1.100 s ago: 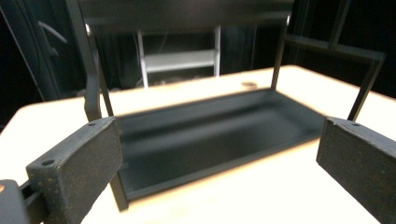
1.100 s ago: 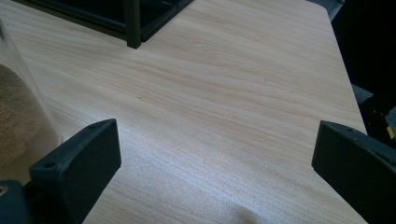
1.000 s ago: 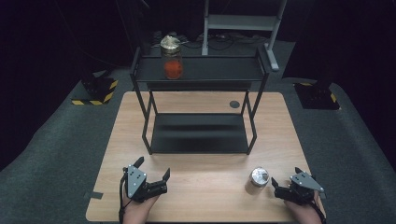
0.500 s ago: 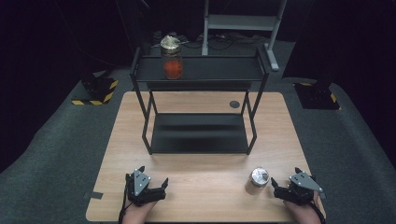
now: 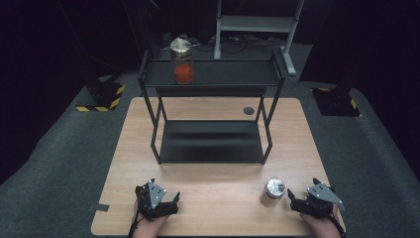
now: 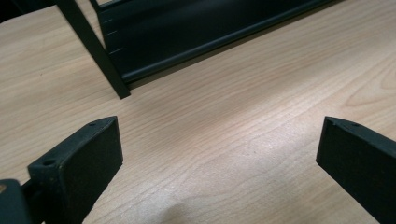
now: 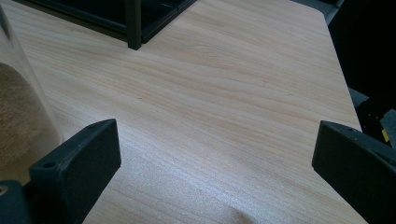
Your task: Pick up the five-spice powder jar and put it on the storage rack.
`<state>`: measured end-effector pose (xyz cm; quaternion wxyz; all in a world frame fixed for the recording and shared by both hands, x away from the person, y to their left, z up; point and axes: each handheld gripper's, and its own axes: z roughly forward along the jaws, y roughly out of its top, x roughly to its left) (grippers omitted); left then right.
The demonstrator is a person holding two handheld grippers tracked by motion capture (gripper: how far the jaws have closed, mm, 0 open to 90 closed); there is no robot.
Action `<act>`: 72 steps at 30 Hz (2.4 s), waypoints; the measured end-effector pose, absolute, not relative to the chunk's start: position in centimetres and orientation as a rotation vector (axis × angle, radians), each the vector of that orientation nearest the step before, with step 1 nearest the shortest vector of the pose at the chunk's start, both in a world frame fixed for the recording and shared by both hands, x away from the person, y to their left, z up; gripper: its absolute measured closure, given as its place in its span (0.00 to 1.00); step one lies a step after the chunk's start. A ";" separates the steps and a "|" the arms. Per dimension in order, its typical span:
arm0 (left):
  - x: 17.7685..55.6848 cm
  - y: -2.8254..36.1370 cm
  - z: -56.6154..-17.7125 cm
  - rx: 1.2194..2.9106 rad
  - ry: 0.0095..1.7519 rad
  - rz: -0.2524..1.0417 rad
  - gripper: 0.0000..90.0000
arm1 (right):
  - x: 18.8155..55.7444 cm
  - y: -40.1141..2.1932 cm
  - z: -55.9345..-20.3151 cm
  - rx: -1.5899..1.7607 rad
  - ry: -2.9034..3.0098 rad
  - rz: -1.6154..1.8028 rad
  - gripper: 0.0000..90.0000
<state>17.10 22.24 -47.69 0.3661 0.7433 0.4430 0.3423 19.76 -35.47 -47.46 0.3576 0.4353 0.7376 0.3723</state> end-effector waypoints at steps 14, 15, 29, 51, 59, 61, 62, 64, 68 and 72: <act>17.5 22.1 -47.4 1.954 1.120 0.856 0.01 | 19.4 -35.6 -47.7 1.123 1.883 0.983 0.00; 17.4 22.1 -47.4 1.956 1.113 0.858 0.01 | 19.4 -35.6 -47.7 1.122 1.883 0.984 0.00; 17.5 22.2 -47.4 1.944 1.131 0.850 0.01 | 18.5 -35.7 -47.0 1.117 1.827 1.038 0.00; 17.2 21.9 -47.4 1.947 1.125 0.862 0.01 | 16.0 -35.9 -44.9 1.063 1.728 1.176 0.00; 17.2 22.0 -47.4 1.946 1.124 0.861 0.01 | 15.3 -35.2 -44.5 1.007 1.725 1.234 0.00; 17.2 22.0 -47.5 1.946 1.123 0.862 0.01 | 15.2 -35.0 -44.4 0.998 1.728 1.245 0.00; 17.2 22.0 -47.5 1.946 1.123 0.861 0.01 | 15.2 -34.9 -44.4 0.994 1.729 1.251 0.00; 17.2 22.0 -47.5 1.945 1.124 0.862 0.01 | 15.1 -34.8 -44.3 0.991 1.733 1.263 0.00; 17.2 22.0 -47.4 1.946 1.124 0.862 0.01 | 15.1 -34.3 -44.2 0.975 1.745 1.276 0.00; 17.2 22.0 -47.5 1.945 1.122 0.864 0.01 | 15.0 -33.7 -44.3 0.960 1.755 1.293 0.00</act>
